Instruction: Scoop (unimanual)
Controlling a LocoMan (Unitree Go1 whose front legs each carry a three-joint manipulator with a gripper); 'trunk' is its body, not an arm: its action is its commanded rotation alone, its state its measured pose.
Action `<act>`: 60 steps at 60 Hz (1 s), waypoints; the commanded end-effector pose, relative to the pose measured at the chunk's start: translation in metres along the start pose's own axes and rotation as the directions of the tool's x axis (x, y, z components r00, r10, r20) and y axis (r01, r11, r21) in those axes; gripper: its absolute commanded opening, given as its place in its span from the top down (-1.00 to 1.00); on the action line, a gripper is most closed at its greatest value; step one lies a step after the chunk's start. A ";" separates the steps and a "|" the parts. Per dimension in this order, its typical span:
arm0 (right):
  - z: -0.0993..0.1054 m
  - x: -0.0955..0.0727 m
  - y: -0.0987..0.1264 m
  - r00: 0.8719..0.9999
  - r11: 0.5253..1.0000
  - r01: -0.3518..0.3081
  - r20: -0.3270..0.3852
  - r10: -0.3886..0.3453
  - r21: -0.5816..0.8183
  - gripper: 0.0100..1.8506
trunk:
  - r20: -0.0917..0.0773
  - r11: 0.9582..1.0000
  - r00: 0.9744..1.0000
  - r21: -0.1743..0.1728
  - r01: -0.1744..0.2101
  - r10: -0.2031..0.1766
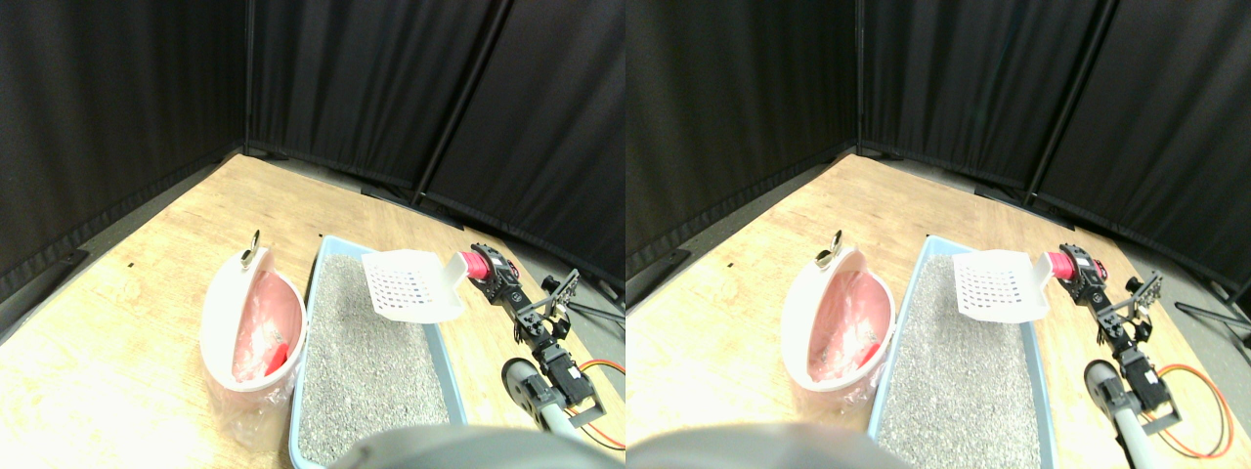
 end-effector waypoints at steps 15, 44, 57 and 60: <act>-0.017 -0.022 -0.029 0.989 0.987 0.066 0.119 -0.084 0.148 0.95 | 0.001 0.996 0.997 0.049 0.079 -0.079; -0.045 -0.038 -0.019 0.992 0.971 0.057 0.097 -0.081 0.230 0.95 | -0.004 0.996 0.997 0.044 0.078 -0.078; -0.063 -0.042 -0.020 0.991 0.959 0.100 0.055 -0.119 0.265 0.95 | -0.003 0.998 0.998 0.029 0.062 -0.062; -0.066 -0.042 -0.020 0.992 0.960 0.098 0.045 -0.114 0.264 0.95 | -0.004 0.998 0.998 0.028 0.060 -0.060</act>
